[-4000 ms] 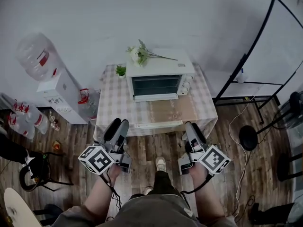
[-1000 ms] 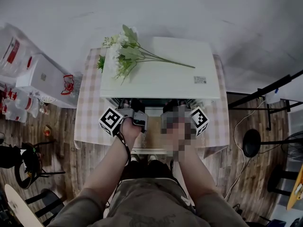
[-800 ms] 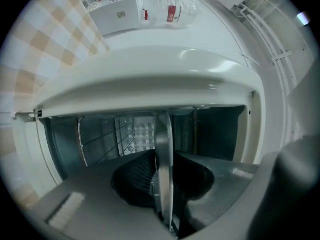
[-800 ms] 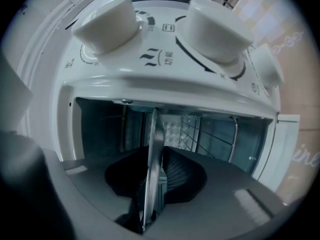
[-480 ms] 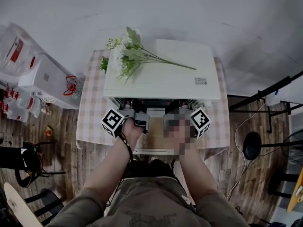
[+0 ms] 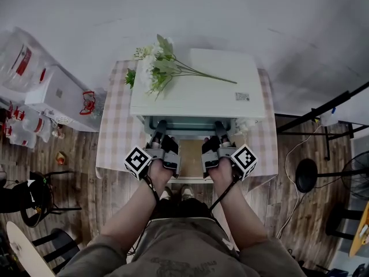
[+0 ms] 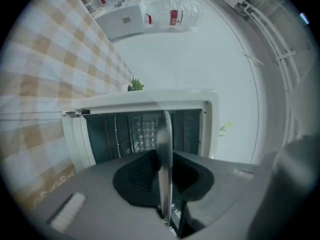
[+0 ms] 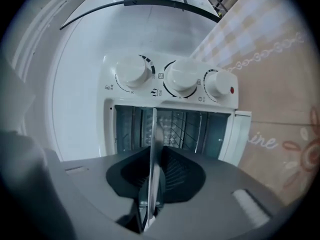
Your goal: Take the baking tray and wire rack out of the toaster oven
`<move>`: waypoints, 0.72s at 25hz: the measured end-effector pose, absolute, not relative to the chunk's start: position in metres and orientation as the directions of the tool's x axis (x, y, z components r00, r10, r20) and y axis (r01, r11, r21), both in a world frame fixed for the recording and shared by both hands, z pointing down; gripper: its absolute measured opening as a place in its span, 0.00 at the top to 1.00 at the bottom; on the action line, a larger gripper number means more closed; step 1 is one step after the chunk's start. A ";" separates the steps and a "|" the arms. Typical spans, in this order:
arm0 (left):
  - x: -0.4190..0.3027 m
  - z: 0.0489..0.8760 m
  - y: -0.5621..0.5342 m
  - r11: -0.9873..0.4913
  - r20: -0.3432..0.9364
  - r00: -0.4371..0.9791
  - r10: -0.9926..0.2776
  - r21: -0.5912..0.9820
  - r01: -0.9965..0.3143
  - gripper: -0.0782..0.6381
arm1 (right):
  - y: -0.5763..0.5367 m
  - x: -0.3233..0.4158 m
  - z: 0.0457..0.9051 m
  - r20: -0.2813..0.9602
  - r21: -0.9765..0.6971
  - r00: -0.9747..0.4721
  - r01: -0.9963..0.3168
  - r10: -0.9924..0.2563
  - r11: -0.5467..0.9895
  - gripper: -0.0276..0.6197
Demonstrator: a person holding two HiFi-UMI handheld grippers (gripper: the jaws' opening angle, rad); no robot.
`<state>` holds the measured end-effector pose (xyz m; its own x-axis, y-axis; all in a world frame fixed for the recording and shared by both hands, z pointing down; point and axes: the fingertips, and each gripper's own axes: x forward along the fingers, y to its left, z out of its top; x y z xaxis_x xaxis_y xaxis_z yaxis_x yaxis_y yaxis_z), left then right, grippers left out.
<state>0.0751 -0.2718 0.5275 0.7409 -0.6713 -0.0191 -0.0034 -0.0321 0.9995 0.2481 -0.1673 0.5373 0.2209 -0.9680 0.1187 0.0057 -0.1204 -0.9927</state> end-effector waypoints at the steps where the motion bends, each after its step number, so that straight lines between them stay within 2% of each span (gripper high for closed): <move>1: 0.074 0.525 -0.267 -0.031 -0.025 0.745 -0.667 1.000 0.006 0.82 | -0.163 0.246 0.538 0.124 -0.992 0.219 0.009 -0.968 -0.125 0.84; 18: 0.030 0.517 -0.188 0.006 -0.012 0.774 -0.633 1.000 0.021 0.82 | -0.084 0.201 0.532 0.179 -0.984 0.195 0.039 -0.964 -0.175 0.85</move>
